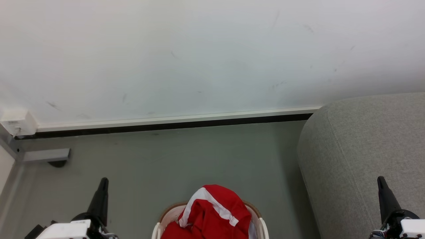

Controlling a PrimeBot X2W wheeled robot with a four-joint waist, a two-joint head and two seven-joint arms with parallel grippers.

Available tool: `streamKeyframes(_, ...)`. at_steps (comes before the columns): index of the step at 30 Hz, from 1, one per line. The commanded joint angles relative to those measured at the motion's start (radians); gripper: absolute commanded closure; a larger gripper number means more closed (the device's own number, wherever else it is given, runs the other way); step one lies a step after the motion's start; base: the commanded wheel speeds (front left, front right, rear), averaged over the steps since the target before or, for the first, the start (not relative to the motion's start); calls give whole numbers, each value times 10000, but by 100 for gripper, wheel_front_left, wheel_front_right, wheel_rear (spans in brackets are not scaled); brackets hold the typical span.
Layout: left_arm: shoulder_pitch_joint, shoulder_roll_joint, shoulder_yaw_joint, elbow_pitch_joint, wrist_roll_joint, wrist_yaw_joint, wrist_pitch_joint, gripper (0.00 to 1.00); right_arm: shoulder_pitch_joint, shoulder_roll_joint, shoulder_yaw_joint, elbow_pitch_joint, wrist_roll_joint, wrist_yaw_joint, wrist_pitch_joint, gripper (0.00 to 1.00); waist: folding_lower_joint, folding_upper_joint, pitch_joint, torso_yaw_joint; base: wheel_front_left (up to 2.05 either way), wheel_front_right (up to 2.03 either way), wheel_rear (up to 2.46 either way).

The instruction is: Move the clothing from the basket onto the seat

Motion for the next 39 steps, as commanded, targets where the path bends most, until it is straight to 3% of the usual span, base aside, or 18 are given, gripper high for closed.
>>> streamKeyframes(1,-90,74,10,-28,-139,-50,35,100,-112,-1,-36,-54,12,-22,22,100,0,0,0,0,0,0,0)
streamKeyframes(39,-90,74,10,-28,-139,-50,34,100,-113,-1,-36,-54,12,-22,22,100,0,0,0,0,0,0,0)
